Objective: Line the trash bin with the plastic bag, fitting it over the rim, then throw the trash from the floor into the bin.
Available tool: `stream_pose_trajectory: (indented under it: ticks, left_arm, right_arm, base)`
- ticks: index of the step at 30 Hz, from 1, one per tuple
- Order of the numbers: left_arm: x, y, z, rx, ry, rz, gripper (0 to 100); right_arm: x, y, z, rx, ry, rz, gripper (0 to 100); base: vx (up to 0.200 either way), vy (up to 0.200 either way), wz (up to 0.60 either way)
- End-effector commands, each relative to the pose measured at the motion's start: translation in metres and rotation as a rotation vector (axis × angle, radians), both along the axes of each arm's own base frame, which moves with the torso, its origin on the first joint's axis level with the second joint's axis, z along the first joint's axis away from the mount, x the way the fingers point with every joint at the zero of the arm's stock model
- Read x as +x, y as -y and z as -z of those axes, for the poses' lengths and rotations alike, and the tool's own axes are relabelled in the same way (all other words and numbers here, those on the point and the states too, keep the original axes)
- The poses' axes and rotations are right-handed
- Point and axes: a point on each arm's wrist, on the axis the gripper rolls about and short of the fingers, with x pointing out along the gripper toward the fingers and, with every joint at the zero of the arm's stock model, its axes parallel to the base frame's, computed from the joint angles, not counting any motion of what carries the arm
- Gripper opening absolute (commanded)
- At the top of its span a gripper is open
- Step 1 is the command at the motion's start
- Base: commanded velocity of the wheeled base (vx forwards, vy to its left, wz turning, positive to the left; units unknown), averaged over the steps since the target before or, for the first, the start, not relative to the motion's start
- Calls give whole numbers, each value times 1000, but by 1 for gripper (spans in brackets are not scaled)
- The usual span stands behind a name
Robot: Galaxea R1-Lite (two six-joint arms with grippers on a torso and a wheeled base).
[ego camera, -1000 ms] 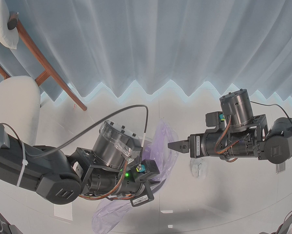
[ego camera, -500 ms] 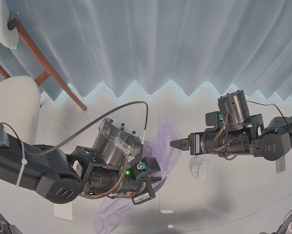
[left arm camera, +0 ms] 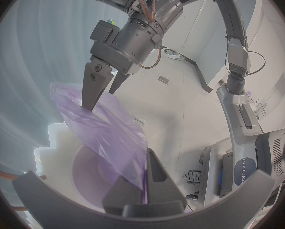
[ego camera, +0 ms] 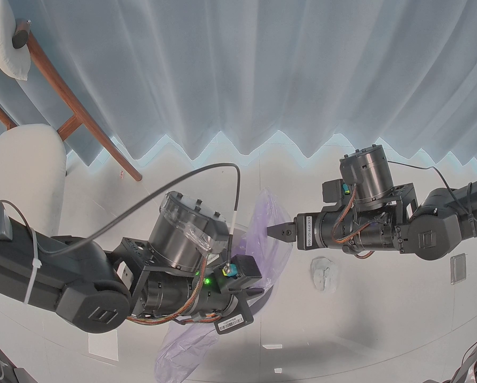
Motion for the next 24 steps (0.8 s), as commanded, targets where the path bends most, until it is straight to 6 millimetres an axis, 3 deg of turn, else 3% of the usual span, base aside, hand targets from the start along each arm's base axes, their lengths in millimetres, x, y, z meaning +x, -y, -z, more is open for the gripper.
stream_pose_trajectory:
  ticks: [1,4,5,24]
  left_arm:
    - [-2,0,-2,-3,5,3,0]
    - [-1,0,-3,-7,7,3,0]
    - [-1,0,-3,-8,8,3,0]
    - [2,1,-3,-13,4,-6,0]
  right_arm:
    - [1,0,1,6,-9,2,100]
    - [1,5,3,8,-23,11,100]
    - [2,6,3,15,-26,8,0]
    - [11,11,-4,68,-28,-22,0]
  base:
    - [0,0,0]
    - [0,0,0]
    - [0,0,0]
    - [0,0,0]
